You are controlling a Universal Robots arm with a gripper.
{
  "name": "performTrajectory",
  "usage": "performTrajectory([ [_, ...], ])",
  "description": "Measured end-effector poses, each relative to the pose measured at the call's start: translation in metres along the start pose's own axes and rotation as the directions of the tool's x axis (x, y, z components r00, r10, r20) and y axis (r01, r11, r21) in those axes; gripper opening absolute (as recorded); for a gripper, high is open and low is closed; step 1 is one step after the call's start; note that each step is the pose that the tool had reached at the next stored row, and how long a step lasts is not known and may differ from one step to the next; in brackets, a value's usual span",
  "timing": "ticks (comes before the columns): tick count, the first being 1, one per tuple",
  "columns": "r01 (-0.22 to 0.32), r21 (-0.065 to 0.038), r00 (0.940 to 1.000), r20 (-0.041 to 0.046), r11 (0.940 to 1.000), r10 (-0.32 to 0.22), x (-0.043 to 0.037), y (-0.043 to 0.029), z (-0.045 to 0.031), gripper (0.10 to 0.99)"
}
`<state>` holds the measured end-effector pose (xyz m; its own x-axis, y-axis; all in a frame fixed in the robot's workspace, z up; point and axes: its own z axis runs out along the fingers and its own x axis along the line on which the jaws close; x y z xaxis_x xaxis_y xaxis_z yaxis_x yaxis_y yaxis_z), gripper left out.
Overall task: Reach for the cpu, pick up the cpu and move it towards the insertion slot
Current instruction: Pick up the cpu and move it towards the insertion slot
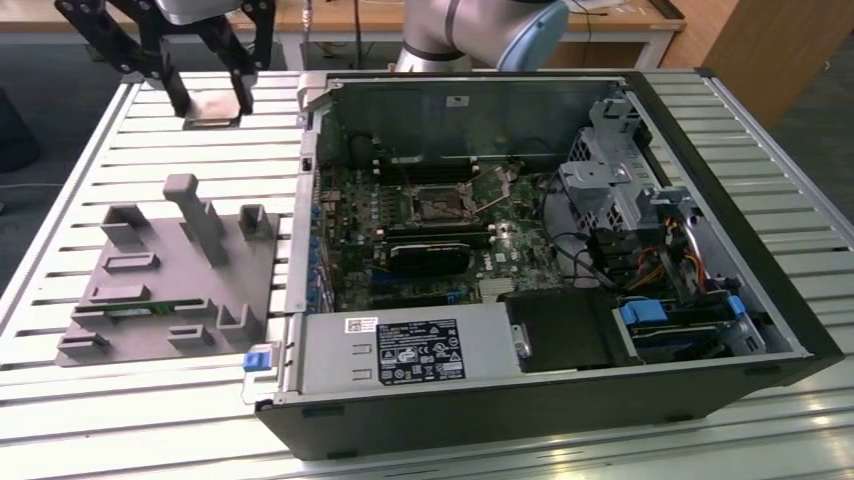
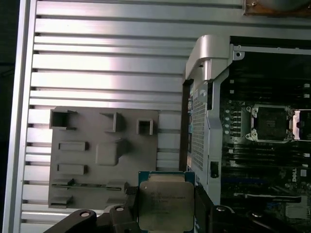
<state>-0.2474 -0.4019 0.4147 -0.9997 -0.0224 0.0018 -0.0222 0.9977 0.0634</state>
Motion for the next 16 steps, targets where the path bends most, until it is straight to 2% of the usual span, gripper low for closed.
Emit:
performTrajectory([
  [16,0.0,0.0,1.0,0.0001,1.0,0.0,-0.0406,0.0135,0.0009,0.545],
])
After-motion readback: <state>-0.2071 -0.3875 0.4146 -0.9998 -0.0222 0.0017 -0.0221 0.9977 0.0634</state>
